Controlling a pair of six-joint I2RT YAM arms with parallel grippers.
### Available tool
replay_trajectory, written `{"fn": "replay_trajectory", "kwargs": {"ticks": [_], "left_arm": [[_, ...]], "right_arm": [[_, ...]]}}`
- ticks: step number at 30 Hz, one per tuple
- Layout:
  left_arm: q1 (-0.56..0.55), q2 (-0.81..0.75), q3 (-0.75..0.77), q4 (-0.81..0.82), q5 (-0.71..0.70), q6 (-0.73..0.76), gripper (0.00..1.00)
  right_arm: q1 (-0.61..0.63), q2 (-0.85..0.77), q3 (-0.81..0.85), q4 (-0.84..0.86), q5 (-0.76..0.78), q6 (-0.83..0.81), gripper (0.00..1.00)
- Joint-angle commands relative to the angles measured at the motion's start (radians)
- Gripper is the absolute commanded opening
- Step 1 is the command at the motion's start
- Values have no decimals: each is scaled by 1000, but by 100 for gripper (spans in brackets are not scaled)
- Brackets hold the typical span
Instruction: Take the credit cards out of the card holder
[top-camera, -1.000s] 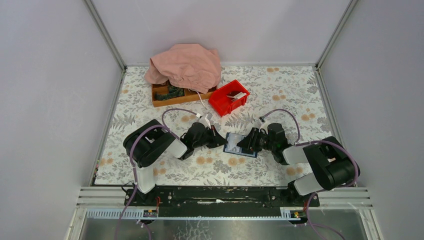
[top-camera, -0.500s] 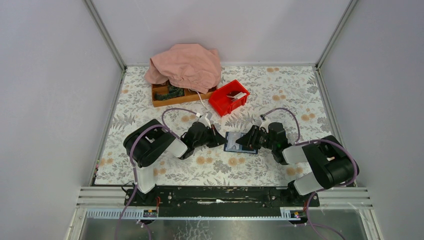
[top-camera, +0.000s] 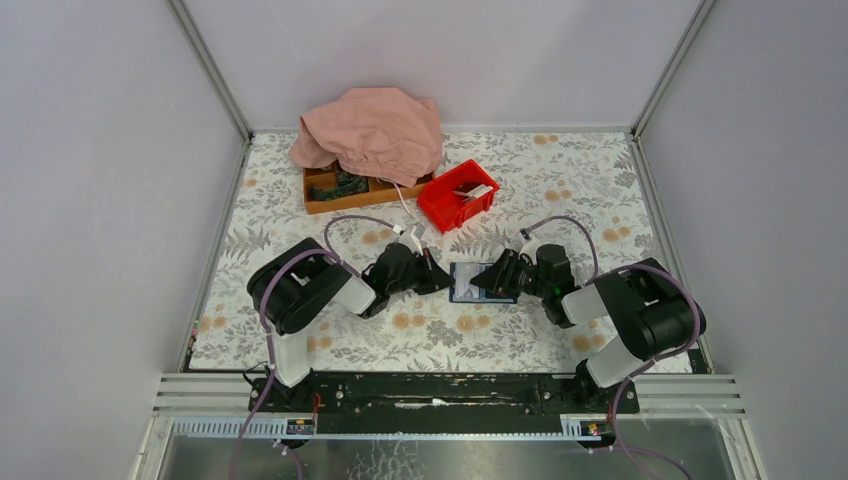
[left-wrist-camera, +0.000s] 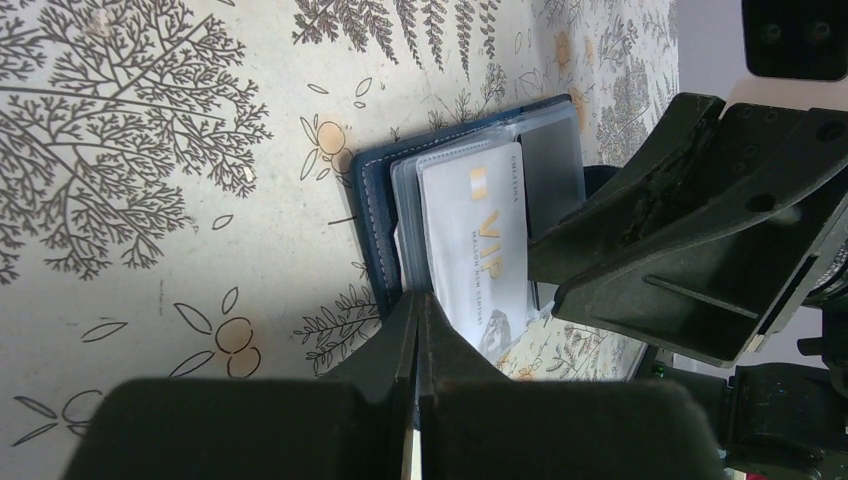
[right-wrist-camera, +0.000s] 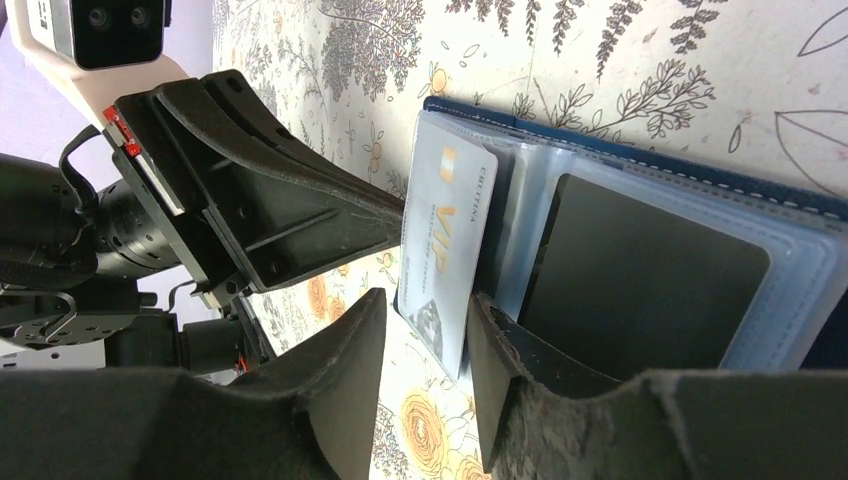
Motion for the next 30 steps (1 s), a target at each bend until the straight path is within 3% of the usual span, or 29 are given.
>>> {"fn": "replay_trajectory", "kwargs": {"ticks": [1, 12, 21, 30], "left_arm": [[-24, 33, 23, -33, 8, 24, 0], [-28, 49, 33, -39, 9, 21, 0], [-28, 54, 38, -43, 10, 20, 0], [-27, 65, 39, -49, 12, 14, 0]], "right_arm": [[10, 20, 51, 97, -67, 18, 43], [27, 115, 59, 230, -123, 77, 41], [46, 139, 68, 230, -127, 71, 40], [43, 24, 81, 8, -65, -29, 40]]}}
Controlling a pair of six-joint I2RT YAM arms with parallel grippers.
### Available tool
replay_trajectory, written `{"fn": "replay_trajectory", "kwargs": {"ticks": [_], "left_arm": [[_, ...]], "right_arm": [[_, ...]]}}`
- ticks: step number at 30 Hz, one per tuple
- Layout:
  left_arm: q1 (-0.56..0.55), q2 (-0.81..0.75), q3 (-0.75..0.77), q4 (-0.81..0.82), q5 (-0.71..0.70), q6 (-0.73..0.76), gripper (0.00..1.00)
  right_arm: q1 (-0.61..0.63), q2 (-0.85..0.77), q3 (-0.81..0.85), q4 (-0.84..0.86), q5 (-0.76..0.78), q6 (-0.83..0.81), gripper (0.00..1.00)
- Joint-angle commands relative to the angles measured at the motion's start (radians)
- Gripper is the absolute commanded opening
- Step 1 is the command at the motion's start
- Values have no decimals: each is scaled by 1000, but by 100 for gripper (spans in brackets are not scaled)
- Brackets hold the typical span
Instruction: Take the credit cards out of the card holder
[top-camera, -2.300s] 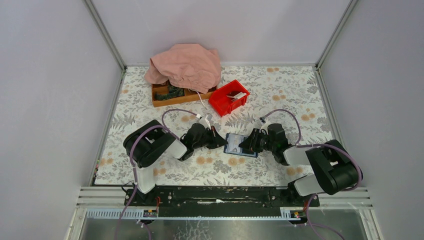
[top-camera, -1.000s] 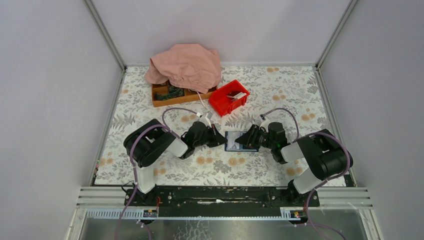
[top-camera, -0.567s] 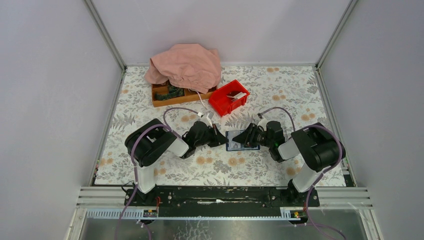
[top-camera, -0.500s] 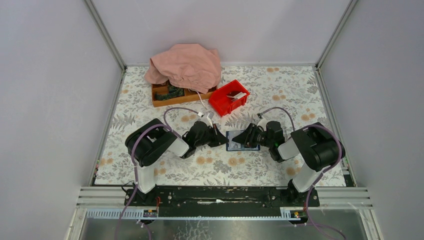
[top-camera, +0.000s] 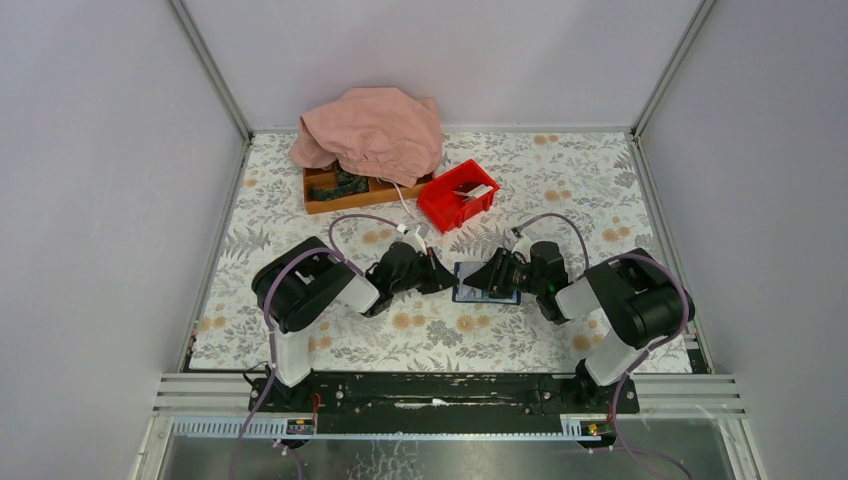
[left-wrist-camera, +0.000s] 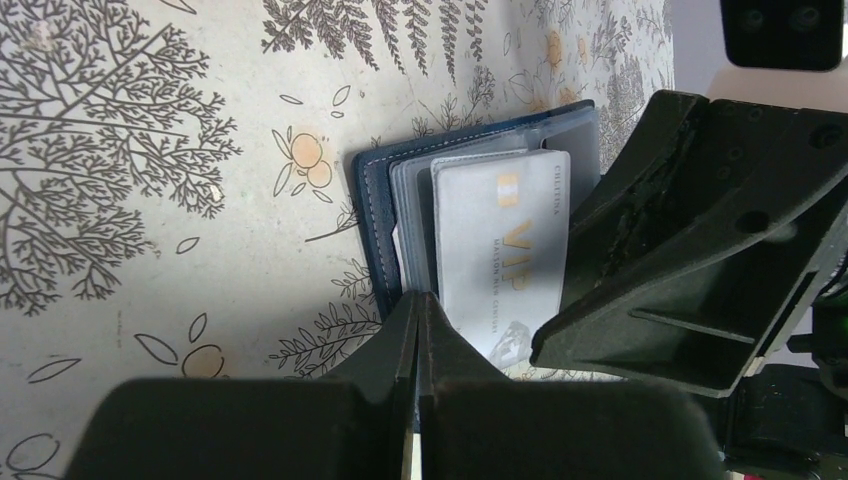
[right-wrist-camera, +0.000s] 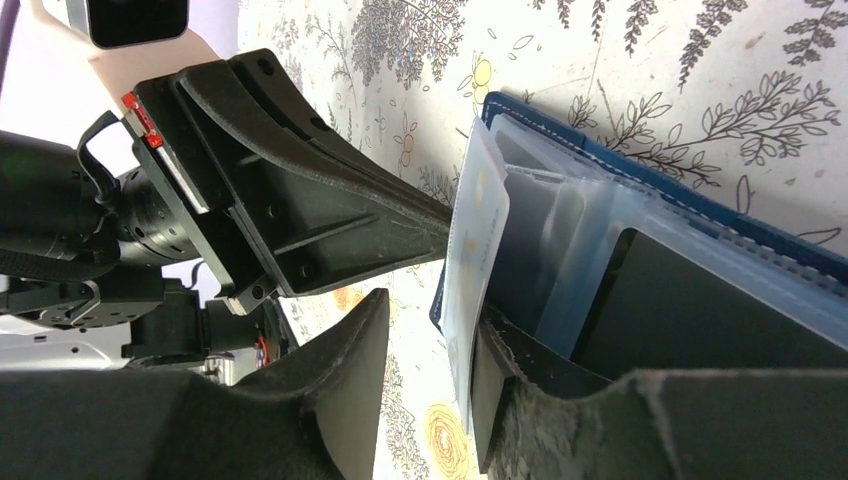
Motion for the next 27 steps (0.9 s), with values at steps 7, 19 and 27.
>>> {"fn": "replay_trajectory", "kwargs": {"ticks": [7, 19, 27], "left_arm": [[-15, 23, -5, -31, 7, 4, 0], [-14, 36, 1, -36, 4, 7, 0], [-13, 38, 5, -44, 2, 8, 0]], "right_arm": [[3, -127, 21, -154, 27, -99, 40], [-51, -169, -19, -157, -6, -96, 40], [-78, -187, -29, -172, -23, -102, 40]]}}
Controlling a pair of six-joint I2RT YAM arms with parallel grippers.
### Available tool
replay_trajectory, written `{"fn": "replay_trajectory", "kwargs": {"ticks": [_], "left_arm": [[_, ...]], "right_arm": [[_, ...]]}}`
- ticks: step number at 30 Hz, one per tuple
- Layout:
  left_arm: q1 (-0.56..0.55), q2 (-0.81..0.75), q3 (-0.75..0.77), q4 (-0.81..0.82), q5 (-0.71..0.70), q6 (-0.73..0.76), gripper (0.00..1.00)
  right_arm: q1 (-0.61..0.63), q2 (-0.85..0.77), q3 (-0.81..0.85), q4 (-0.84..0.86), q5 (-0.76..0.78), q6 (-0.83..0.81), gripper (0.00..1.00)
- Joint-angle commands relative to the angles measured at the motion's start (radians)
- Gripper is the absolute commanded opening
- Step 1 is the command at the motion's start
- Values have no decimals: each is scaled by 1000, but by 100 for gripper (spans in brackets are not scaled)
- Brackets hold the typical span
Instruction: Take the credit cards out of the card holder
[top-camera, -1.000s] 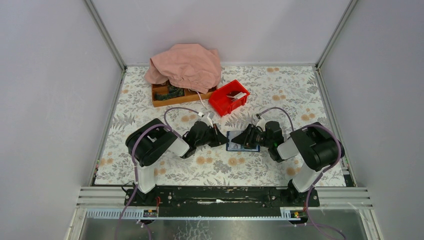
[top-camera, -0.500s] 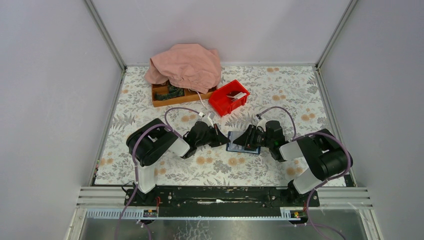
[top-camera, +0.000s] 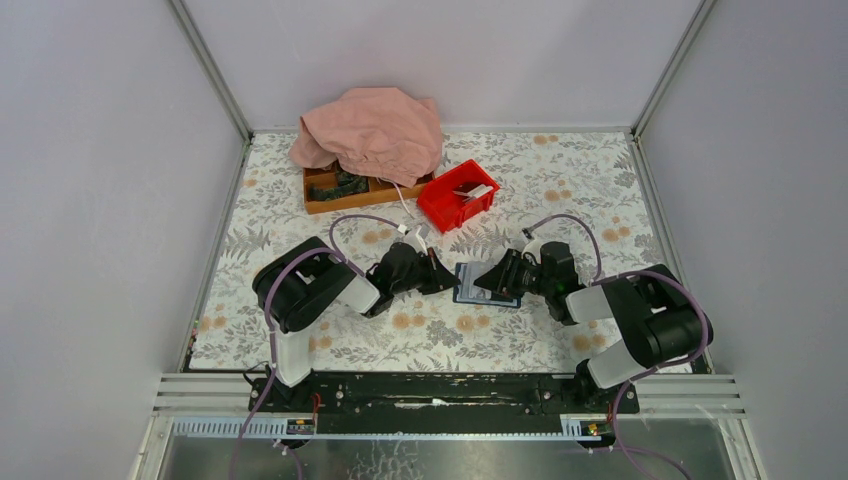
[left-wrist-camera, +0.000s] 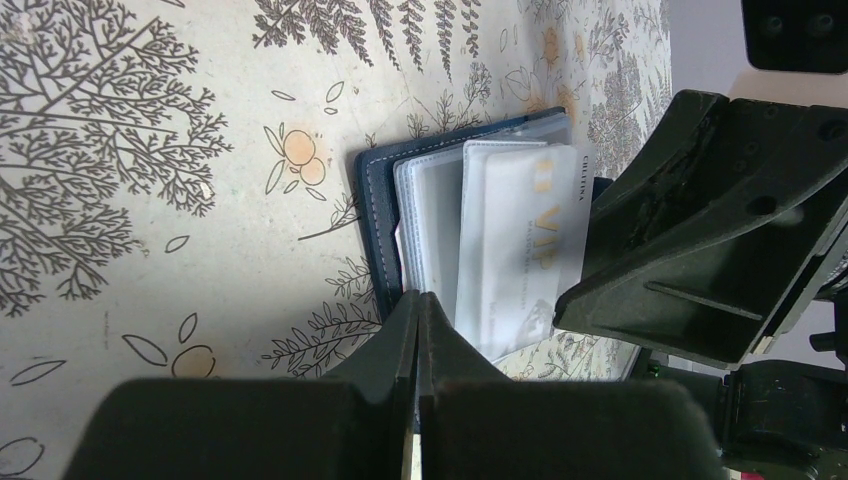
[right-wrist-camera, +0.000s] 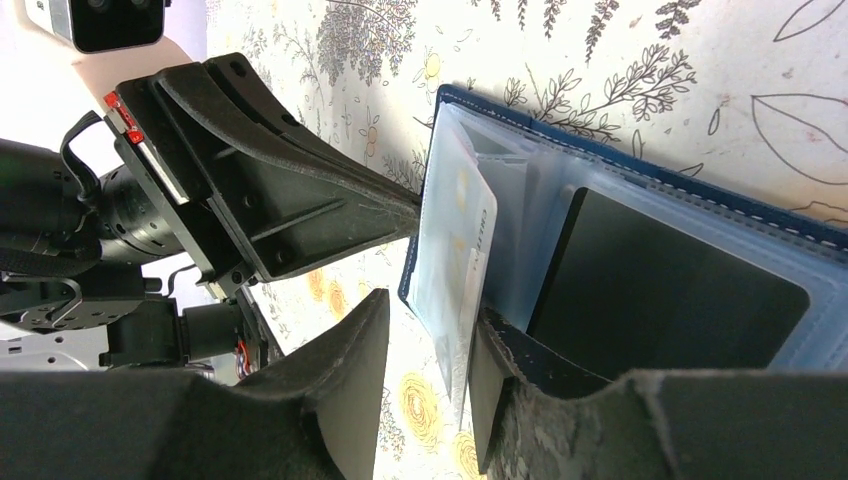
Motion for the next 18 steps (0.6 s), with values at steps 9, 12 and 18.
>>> {"fn": "replay_trajectory", "kwargs": {"ticks": [9, 12, 18], "left_arm": [[-1, 37, 1, -43, 6, 11, 0], [0, 35, -1, -40, 9, 9, 0], [0, 35, -2, -39, 10, 9, 0]], "right_arm": [[-33, -115, -7, -101, -11, -73, 40], [-39, -137, -6, -141, 1, -90, 40], [-45, -173, -4, -211, 24, -121, 39]]}}
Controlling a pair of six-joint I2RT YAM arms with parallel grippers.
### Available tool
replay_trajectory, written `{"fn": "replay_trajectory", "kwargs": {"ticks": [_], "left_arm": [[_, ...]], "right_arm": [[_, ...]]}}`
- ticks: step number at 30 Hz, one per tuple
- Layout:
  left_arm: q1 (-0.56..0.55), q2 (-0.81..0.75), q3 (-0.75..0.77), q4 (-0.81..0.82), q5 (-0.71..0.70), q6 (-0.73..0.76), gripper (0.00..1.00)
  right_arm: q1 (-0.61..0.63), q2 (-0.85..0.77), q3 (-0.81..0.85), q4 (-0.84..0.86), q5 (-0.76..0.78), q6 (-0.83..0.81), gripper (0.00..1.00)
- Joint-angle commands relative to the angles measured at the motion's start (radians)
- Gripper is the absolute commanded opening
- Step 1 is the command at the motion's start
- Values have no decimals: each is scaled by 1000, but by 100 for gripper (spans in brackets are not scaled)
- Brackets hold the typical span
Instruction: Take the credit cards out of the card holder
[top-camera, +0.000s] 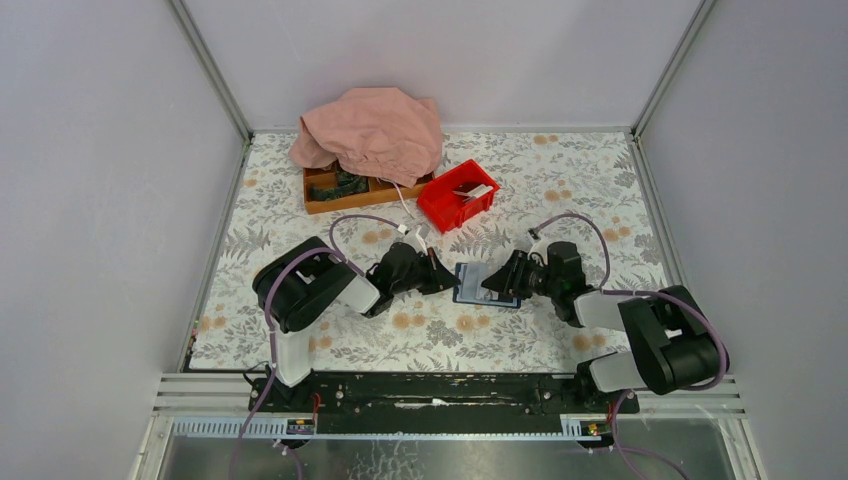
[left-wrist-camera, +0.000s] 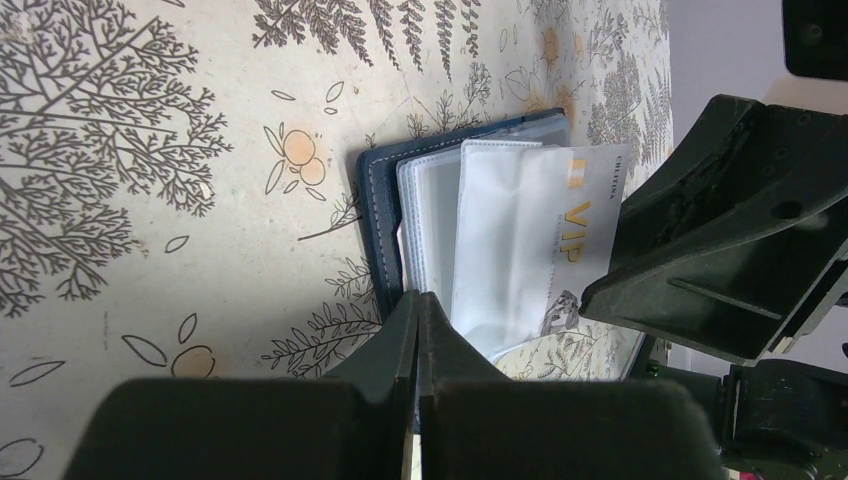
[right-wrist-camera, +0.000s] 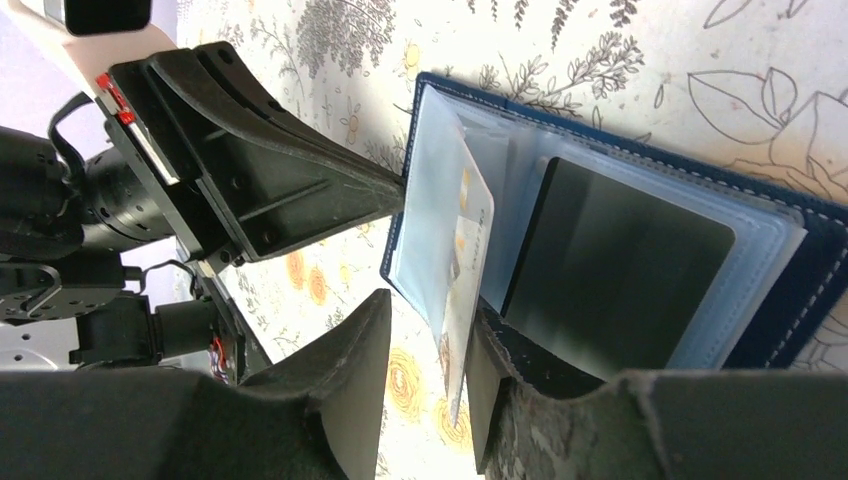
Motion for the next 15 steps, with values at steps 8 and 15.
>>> {"fn": "replay_trajectory", "kwargs": {"ticks": [8, 15], "left_arm": [[-1, 36, -2, -36, 10, 9, 0], [-1, 37, -4, -34, 10, 9, 0]], "right_arm": [[-15, -91, 5, -152, 85, -91, 19], [-16, -93, 7, -177, 99, -99, 0]]}}
